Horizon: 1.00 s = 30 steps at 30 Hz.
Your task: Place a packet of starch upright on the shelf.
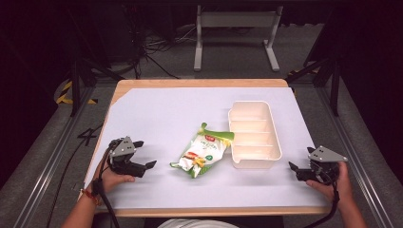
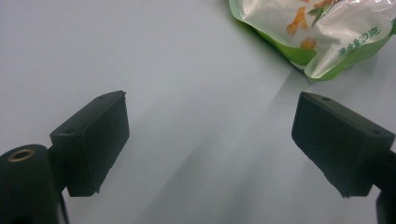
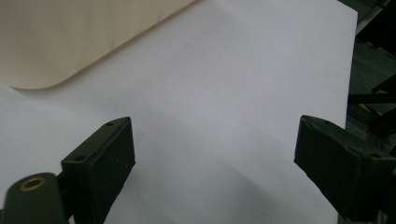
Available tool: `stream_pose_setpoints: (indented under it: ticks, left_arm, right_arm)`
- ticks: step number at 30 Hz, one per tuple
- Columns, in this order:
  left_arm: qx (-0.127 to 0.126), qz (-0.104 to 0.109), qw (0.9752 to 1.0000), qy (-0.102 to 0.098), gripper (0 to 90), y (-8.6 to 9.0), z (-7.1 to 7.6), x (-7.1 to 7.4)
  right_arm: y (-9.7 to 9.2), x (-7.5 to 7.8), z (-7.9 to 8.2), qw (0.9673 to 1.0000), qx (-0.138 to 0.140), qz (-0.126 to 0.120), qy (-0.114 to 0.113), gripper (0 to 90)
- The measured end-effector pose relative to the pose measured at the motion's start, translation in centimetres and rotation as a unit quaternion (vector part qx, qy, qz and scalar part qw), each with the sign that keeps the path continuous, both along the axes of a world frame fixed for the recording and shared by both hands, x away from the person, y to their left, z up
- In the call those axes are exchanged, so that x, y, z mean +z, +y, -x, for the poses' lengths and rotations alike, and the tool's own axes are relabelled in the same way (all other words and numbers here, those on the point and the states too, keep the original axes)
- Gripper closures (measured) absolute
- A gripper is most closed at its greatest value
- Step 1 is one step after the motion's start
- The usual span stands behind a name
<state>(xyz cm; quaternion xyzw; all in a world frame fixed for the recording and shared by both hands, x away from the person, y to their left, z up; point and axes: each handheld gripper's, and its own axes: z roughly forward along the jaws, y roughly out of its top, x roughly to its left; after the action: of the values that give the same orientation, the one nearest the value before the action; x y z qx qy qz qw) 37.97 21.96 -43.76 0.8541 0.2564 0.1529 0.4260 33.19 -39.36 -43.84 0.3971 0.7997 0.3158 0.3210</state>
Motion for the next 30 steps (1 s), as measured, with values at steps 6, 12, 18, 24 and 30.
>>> stream_pose_setpoints:
  ticks: [6,12,18,24,30]
  left_arm:
    - [-0.002,0.011,0.9999,-0.007,13.1,-0.1,0.1,0.2]
    - [-0.006,0.01,0.9998,-0.018,14.4,-0.6,-0.6,0.9]
    - [-0.032,0.012,0.9991,-0.026,15.1,-2.3,-2.5,2.7]
    - [-0.068,0.005,0.9973,-0.028,15.3,-5.5,-4.9,4.1]
    - [-0.107,0.013,0.9939,-0.023,15.9,-9.3,-7.4,4.8]
  right_arm:
    - [0.1,0.1,0.2,1.0,0.001,0.002,-0.002,12.1]
    - [0.3,0.1,0.1,1.0,0.004,0.008,-0.001,12.1]
    - [0.4,0.0,0.1,1.0,0.003,0.007,0.004,12.1]
    - [0.3,-0.1,0.1,1.0,0.001,0.006,0.007,12.2]
    - [0.3,-0.2,0.1,0.9999,0.003,0.007,0.011,12.2]
